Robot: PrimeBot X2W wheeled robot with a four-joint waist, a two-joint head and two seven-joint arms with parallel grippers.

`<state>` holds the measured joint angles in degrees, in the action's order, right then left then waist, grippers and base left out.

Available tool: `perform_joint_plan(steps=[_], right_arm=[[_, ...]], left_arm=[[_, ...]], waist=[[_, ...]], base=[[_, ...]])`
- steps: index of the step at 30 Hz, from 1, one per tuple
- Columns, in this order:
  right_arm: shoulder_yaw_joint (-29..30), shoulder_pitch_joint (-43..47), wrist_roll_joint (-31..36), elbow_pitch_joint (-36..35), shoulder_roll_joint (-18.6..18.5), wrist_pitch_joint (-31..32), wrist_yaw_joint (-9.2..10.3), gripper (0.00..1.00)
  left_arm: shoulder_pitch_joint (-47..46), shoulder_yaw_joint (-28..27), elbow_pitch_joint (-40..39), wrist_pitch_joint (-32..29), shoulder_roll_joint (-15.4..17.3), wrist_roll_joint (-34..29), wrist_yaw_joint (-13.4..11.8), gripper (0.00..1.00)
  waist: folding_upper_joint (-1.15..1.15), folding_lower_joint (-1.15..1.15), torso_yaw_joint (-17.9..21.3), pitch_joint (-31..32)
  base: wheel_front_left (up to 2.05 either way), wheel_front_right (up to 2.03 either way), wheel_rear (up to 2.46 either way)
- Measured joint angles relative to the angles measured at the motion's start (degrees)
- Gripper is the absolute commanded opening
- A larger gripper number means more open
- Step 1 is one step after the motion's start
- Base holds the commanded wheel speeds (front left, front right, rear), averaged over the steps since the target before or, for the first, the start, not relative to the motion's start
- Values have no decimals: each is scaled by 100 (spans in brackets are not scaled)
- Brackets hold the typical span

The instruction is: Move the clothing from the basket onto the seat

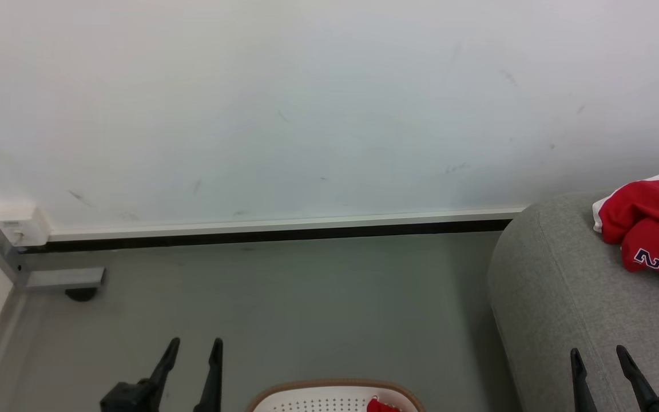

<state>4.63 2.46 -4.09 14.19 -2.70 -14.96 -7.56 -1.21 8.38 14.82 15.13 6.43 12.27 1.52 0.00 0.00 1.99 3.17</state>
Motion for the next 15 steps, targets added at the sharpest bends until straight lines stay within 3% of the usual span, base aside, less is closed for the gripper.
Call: perform_joint_plan(steps=[8,15], right_arm=[[79,-66,0,-68,1,-1,0,100],[254,-421,99,-290,-1,-1,0,100]], left_arm=[[-48,-89,31,0,-81,-109,154,100],[-403,341,376,-68,-187,-112,366,100]], waist=[[0,0,71,-96],[0,0,228,-332]], base=[[0,0,0],[0,0,0]])
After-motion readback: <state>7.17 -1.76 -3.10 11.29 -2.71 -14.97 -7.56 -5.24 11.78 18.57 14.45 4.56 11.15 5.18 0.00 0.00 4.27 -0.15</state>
